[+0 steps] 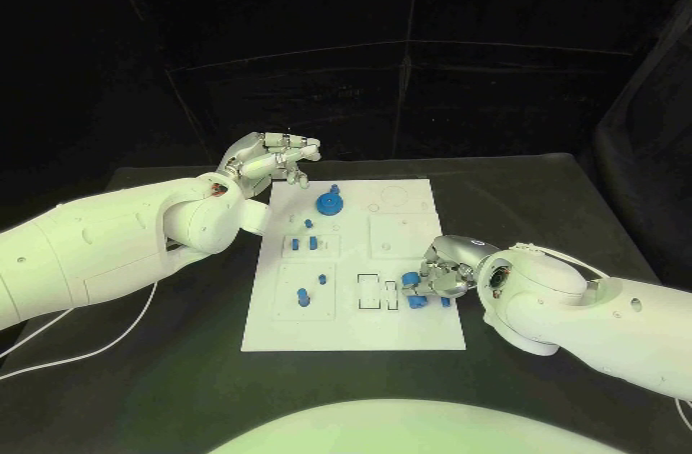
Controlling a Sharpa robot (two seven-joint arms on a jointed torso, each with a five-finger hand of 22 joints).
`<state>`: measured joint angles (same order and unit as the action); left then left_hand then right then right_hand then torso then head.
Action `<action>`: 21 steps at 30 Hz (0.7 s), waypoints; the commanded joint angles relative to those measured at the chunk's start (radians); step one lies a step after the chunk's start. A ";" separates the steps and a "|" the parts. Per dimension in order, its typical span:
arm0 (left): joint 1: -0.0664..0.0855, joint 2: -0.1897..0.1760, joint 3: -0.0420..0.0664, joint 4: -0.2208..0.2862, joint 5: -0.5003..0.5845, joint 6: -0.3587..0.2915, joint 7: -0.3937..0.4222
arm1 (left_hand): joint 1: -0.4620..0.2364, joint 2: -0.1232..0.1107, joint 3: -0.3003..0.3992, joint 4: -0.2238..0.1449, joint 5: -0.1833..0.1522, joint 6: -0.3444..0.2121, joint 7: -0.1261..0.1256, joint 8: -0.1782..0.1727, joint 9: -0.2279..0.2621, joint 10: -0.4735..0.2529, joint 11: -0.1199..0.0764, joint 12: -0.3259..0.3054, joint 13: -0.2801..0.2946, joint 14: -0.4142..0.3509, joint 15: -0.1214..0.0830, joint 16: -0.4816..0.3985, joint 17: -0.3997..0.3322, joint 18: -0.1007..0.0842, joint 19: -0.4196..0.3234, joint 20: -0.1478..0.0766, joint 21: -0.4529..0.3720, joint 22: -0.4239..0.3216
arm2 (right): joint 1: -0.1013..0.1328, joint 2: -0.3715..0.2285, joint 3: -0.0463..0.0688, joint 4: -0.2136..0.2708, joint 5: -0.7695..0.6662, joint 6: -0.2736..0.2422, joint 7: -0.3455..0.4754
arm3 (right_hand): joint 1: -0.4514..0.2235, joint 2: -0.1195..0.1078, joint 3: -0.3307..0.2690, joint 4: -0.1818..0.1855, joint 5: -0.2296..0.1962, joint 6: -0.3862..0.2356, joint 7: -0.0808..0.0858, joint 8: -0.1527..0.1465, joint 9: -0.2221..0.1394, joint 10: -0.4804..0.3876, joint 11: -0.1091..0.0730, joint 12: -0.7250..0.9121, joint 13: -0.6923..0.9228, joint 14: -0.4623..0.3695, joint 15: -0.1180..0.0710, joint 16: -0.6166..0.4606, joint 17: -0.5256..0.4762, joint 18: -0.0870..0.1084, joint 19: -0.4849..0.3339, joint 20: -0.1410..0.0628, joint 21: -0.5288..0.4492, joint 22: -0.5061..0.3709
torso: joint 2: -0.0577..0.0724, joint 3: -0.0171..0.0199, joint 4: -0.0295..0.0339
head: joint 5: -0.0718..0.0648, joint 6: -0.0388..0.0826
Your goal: Assemble the parts on the task board
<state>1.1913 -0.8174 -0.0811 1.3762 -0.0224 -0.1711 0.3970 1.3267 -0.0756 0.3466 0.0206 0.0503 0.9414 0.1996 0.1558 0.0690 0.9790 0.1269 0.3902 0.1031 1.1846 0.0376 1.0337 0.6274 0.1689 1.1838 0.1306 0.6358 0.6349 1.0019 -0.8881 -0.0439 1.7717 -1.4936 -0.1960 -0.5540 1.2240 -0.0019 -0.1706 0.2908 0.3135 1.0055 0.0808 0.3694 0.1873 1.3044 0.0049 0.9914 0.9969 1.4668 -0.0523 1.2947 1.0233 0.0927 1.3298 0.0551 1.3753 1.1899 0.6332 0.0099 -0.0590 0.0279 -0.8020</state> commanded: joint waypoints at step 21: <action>0.001 0.000 0.001 0.003 0.003 0.016 -0.003 | 0.011 0.004 -0.005 -0.003 -0.001 -0.007 0.000 0.006 0.000 -0.009 -0.002 0.007 0.001 -0.005 0.001 -0.001 -0.003 0.013 -0.001 0.005 -0.004 -0.002 | -0.006 -0.050 -0.005 0.105 0.197 -0.222 0.037 | 0.034 0.032 -0.011 -0.003 0.096 0.022 -0.008 0.011 0.020 0.031 -0.009 0.022 0.036 0.026 -0.018 0.009 0.020 -0.018 0.032 -0.011 0.028 0.047 | 0.000 0.0004 0.0002 | 0.004 0.002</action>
<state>1.1909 -0.8172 -0.0813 1.3762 -0.0224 -0.1671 0.3929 1.3314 -0.0709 0.3467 0.0206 0.0503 0.9414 0.1996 0.1558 0.0690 0.9753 0.1232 0.3943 0.1030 1.1847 0.0376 1.0337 0.6259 0.1688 1.1838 0.1306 0.6358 0.6341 0.9941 -0.9413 -0.0495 1.8728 -1.3613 -0.3805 -0.5350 1.2542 0.0281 -0.1748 0.2895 0.4036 1.0197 0.0744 0.3785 0.2081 1.3315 -0.0037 1.0133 1.0341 1.4632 -0.0629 1.2989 1.0423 0.0929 1.3567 0.0429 1.4001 1.2357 0.6329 0.0100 -0.0589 0.0283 -0.7986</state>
